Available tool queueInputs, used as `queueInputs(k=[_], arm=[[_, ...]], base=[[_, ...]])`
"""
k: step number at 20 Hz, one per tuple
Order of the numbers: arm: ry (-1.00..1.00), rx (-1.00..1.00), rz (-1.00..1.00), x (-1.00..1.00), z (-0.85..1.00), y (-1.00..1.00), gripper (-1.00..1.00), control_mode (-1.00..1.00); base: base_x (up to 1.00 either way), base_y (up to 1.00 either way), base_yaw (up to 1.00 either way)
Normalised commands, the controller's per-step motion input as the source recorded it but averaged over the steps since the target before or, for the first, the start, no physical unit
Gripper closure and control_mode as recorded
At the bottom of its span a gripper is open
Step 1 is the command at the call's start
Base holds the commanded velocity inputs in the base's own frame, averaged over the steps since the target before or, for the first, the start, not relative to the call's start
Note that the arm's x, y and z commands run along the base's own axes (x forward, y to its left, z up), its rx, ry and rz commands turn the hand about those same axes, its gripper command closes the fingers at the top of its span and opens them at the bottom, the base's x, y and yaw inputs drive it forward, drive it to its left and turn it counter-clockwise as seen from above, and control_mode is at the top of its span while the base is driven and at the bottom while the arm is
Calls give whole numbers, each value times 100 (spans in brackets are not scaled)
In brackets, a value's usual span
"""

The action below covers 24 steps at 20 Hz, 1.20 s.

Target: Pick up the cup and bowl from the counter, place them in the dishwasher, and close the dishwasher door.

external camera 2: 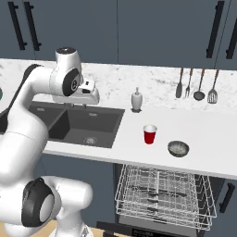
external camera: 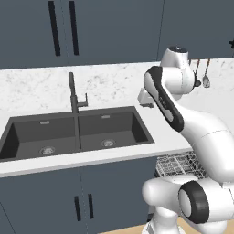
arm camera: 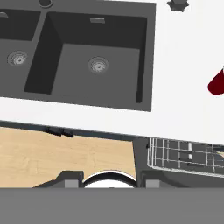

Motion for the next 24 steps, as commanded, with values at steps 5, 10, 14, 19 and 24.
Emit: queueInputs(k=[5, 10, 14, 19, 24], arm=[[0, -1, -1, 0, -2, -25, -100, -100], [1, -13, -22, -6, -28, -43, -100, -100], [0, 0, -10, -10, 0, -16, -100, -100], [1, -8, 0, 9, -38, -22, -100, -100], [-1, -22, 0, 9, -51, -3, -100, -100]], base=[[0, 0, 0], [0, 0, 0], [0, 0, 0], [0, 0, 0], [0, 0, 0]])
